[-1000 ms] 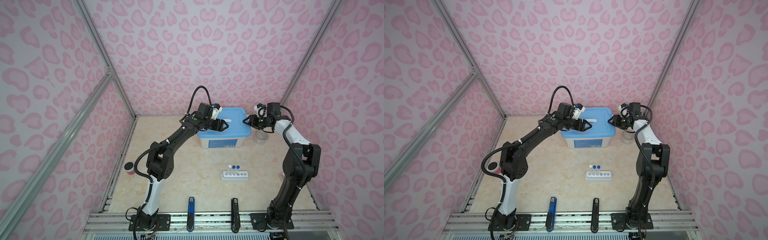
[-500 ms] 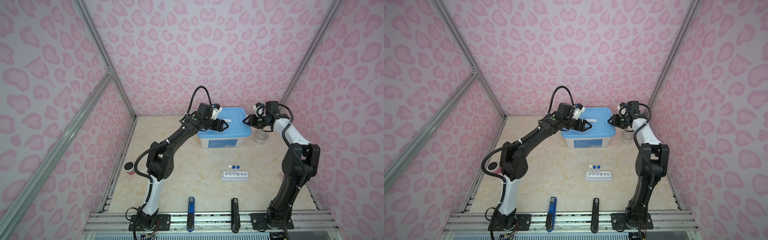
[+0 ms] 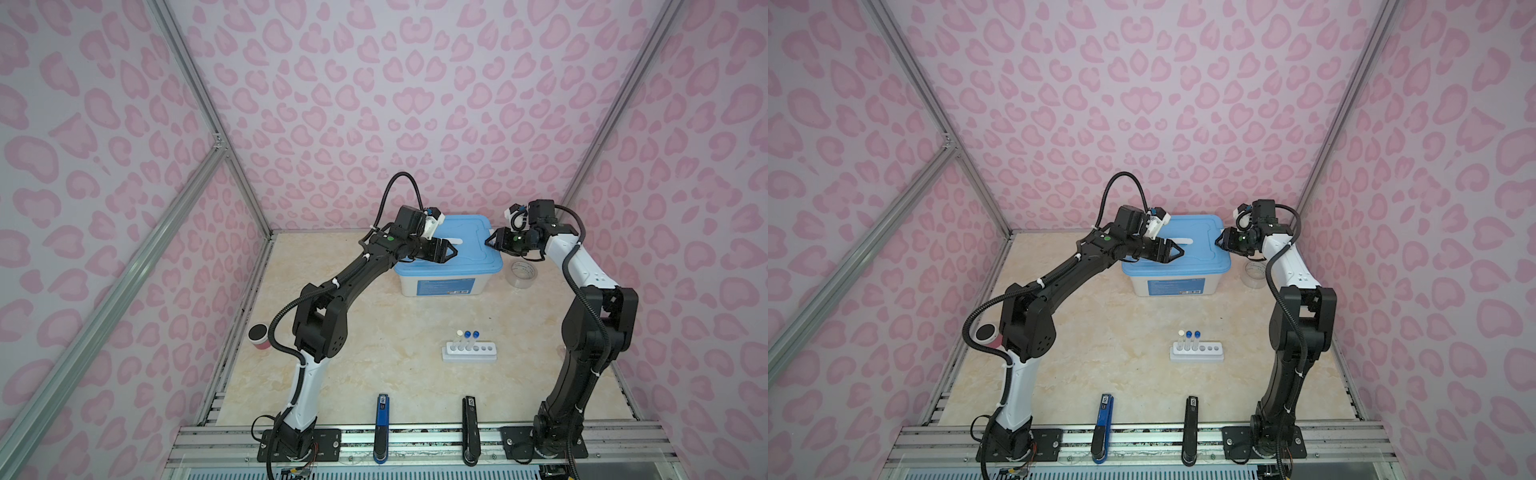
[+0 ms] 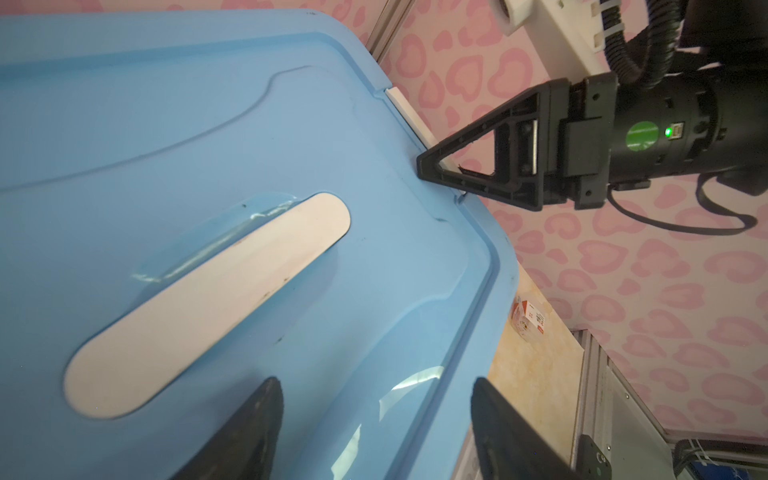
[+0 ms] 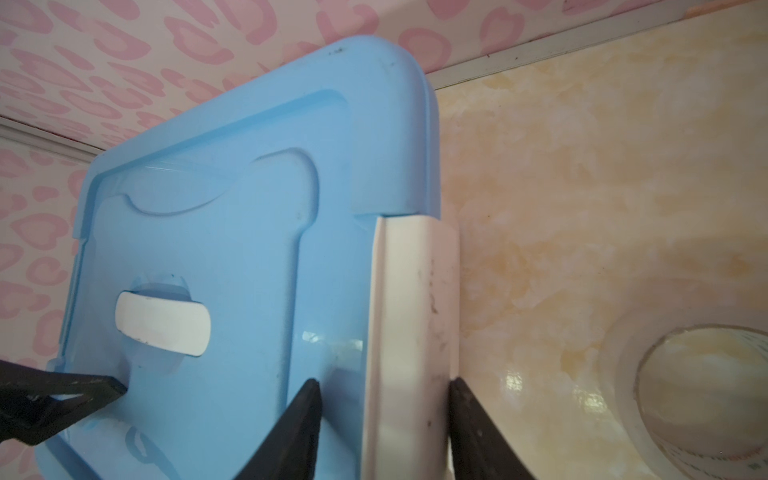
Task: Organize the chemistry lab equipment
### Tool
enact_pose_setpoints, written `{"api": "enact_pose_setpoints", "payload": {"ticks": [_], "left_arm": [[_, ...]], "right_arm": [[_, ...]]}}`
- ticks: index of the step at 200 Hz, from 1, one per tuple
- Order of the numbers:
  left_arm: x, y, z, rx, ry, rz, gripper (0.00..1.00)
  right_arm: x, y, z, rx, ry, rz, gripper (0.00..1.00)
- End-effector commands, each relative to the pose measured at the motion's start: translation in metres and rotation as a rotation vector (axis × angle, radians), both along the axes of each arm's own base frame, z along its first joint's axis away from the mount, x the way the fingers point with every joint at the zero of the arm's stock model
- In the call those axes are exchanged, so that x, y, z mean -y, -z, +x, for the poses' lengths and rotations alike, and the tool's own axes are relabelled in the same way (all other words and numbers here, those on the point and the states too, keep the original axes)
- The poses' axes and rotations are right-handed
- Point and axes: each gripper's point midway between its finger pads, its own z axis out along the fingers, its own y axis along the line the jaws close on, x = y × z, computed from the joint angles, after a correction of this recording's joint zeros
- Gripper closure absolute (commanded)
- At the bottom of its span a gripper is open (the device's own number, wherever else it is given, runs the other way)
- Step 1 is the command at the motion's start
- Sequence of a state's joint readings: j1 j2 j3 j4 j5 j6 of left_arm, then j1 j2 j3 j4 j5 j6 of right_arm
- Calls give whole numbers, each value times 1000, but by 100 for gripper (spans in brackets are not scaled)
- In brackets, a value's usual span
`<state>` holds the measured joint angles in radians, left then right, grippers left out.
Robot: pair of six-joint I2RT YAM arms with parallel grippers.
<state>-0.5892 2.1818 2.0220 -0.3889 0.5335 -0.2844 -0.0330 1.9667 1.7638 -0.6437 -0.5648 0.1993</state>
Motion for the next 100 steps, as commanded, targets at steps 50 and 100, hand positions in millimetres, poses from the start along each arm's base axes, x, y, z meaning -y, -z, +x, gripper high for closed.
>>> {"api": "enact_pose_setpoints", "payload": {"ticks": [50, 100], "left_arm": [[-1, 9, -4, -32, 10, 14, 26], [-1, 6, -4, -23, 10, 12, 26]], "right_arm": [[-4, 8, -6, -34, -25, -42, 54], [-3, 10, -8, -45, -24, -81, 56]]}}
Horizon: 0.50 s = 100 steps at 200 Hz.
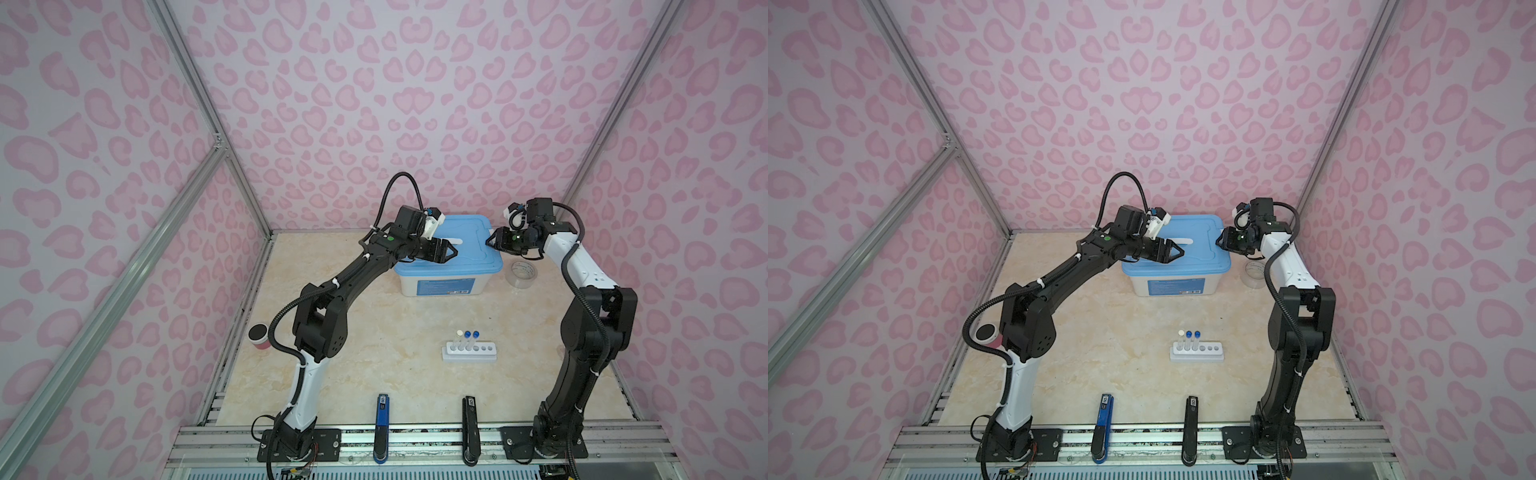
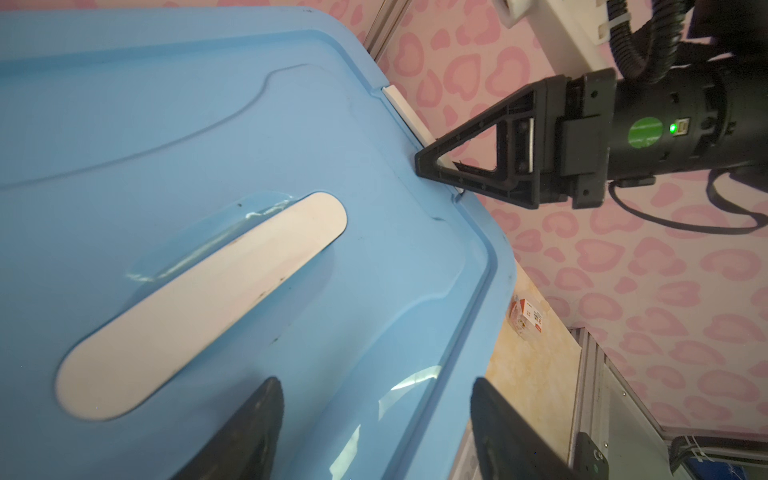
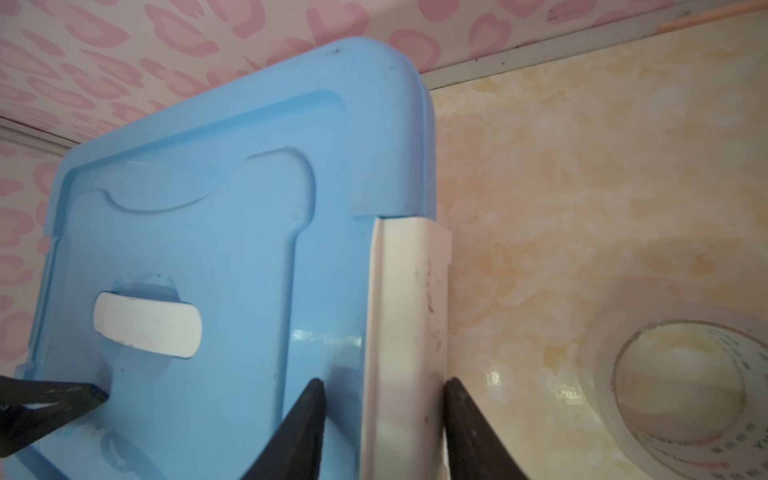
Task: Organize the chemistry lab equipment
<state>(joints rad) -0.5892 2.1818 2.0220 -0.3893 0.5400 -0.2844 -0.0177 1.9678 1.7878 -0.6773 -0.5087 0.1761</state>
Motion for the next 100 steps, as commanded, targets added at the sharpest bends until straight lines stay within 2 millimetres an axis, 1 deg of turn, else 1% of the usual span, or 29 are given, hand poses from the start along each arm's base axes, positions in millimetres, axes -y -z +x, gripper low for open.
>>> {"api": "enact_pose_setpoints", "payload": {"ticks": [1, 35, 100], "left_arm": [[-2, 5, -3, -19, 5, 14, 26], [-1, 0, -3, -12, 5, 5, 26], [0, -23, -5, 14, 10, -27, 26]], "right_arm": [[-4, 11, -8, -45, -24, -24, 56], [-3, 10, -8, -49, -23, -46, 59], [-4, 2, -5, -49, -30, -112, 62]]}}
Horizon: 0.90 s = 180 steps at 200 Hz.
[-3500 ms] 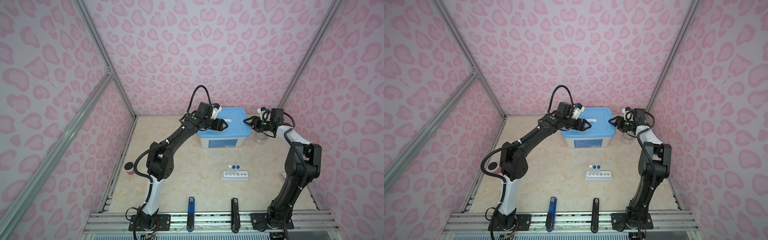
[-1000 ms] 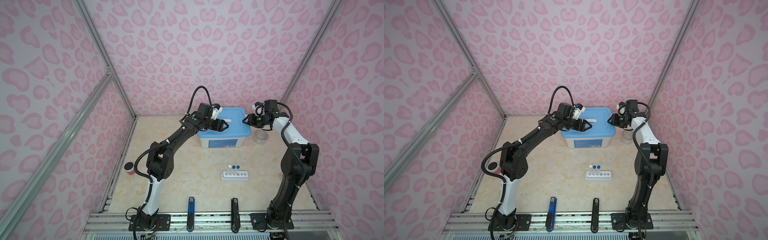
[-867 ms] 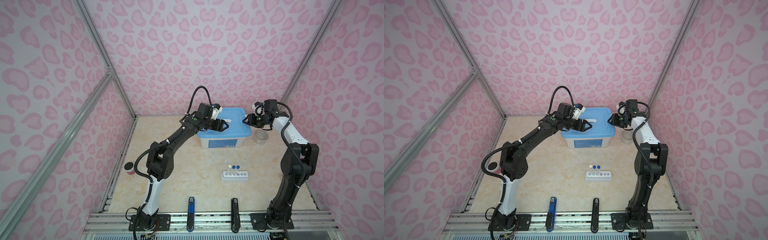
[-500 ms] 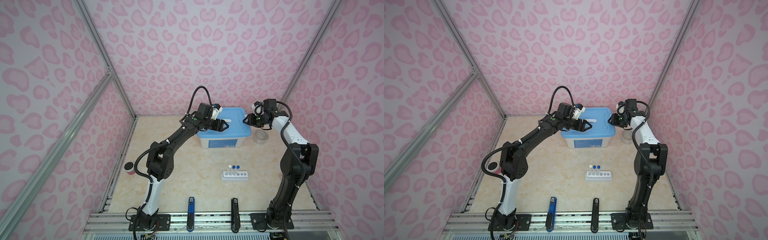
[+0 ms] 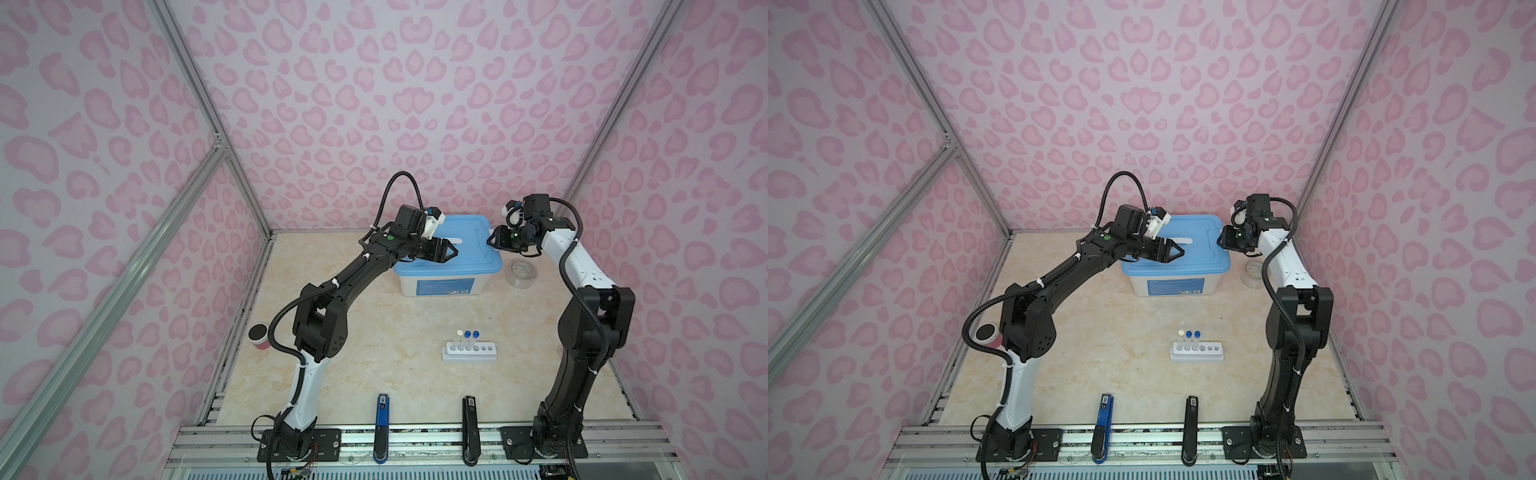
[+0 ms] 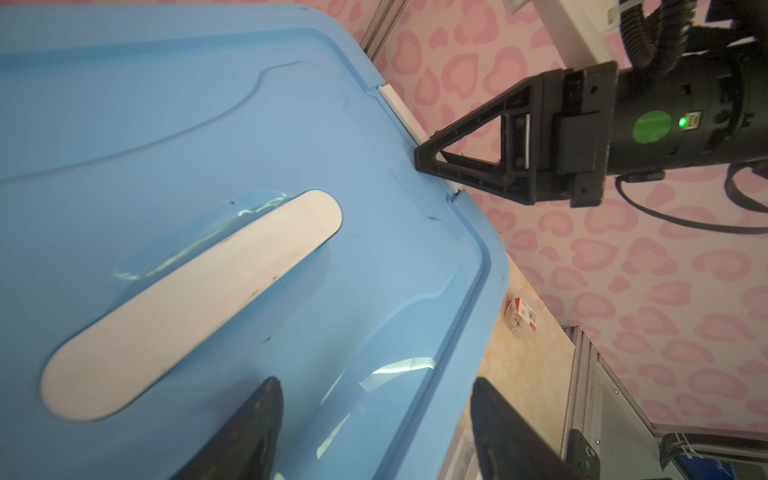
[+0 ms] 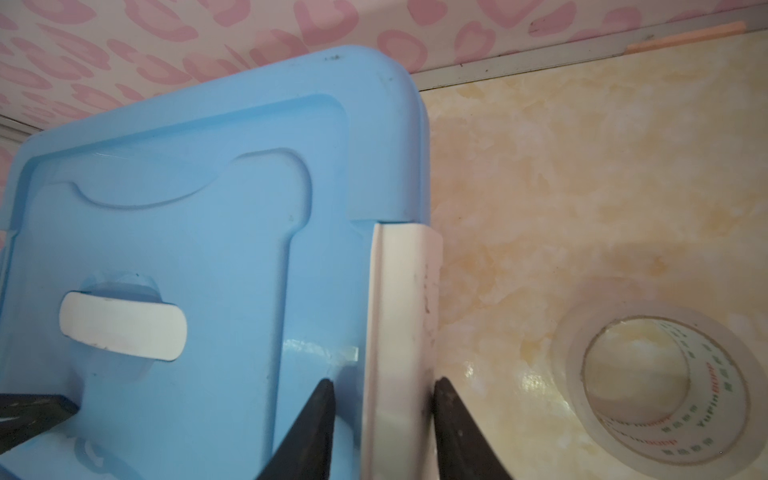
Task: Organize the chemistry lab equipment
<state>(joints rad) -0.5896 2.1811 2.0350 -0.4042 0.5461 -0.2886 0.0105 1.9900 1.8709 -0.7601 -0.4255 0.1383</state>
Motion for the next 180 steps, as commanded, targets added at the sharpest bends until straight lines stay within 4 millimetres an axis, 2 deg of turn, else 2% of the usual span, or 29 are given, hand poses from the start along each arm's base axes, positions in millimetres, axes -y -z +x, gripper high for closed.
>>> {"api": "enact_pose_setpoints", "payload": {"ticks": [1, 53, 102, 153, 180], "left_arm": [[-1, -20, -3, 21, 6, -24, 26], [1, -35, -5, 38, 19, -52, 26], [-1, -58, -8, 77, 23, -76, 24], [-14, -84, -17, 137, 11, -64, 22], [-30, -101, -26, 185, -15, -53, 21]], "right_arm": [[-3, 7, -6, -40, -21, -25, 62], [1, -3, -1, -28, -7, -48, 56], [2, -27, 3, 17, -1, -62, 53], [-16, -48, 0, 69, -35, -111, 52], [-33, -59, -3, 109, -57, -151, 52]]}}
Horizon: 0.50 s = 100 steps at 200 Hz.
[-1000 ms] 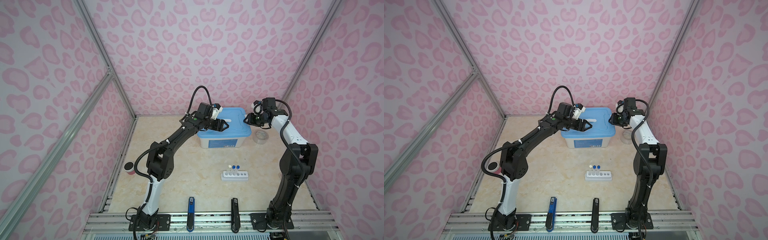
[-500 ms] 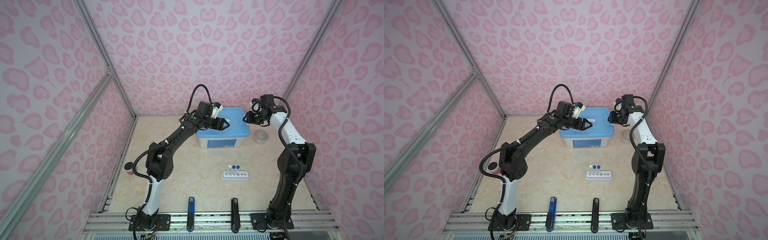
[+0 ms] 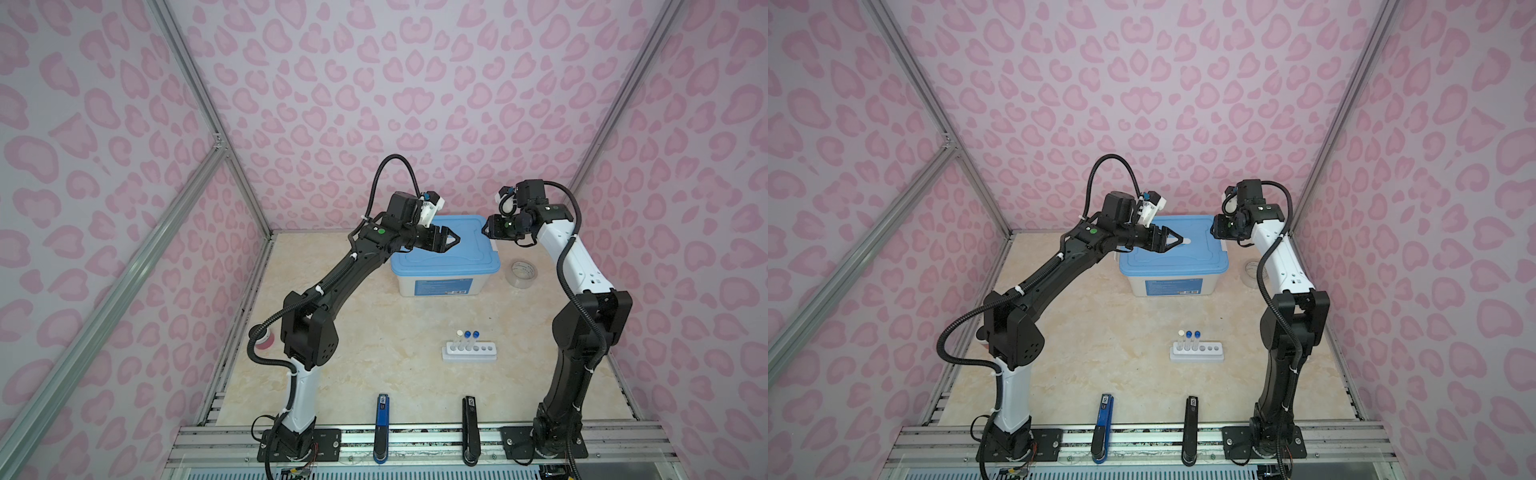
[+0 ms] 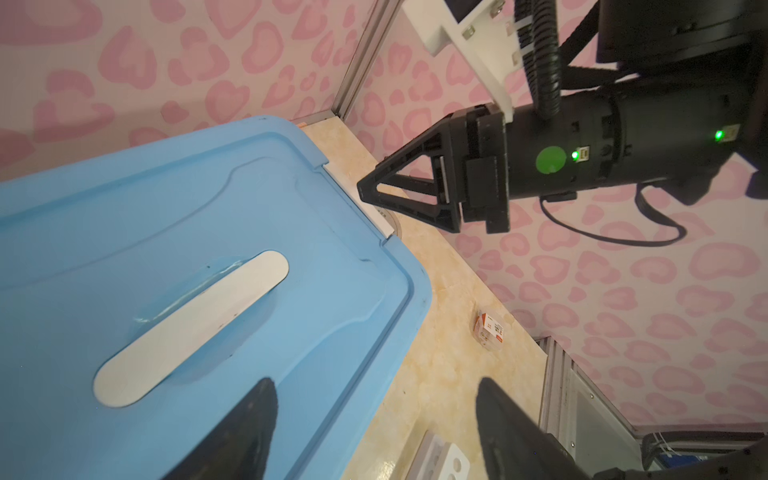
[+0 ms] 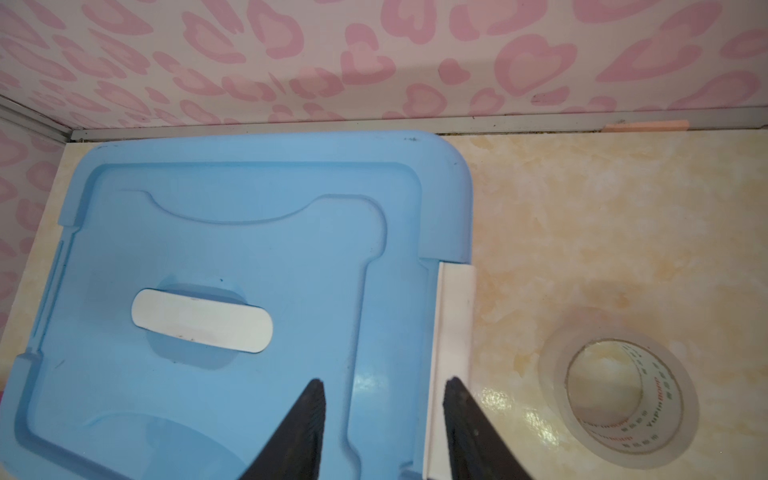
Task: Organize the chemistry lab equipment
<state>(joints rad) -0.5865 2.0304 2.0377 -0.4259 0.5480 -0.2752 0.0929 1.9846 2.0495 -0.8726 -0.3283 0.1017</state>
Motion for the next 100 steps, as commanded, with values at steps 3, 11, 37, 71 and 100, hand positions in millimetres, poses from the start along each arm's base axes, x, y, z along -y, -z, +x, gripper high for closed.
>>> {"api": "enact_pose_setpoints", "payload": {"ticks": [3, 11, 37, 71, 100], "left_arm": [[-17, -20, -7, 70, -27, 18, 21], [-24, -24, -9, 82, -42, 21, 21], [-53, -33, -11, 103, -108, 18, 19], [-100, -42, -4, 94, -227, -33, 17], [-143, -36, 8, 49, -339, -116, 16]], "right_arm": [[-9, -8, -3, 29, -9, -59, 52], [-17, -12, -4, 44, -25, -65, 52], [-50, -24, -8, 107, -91, -97, 52], [-96, -30, -11, 173, -176, -102, 52], [-135, -25, -13, 209, -246, -94, 52]]}}
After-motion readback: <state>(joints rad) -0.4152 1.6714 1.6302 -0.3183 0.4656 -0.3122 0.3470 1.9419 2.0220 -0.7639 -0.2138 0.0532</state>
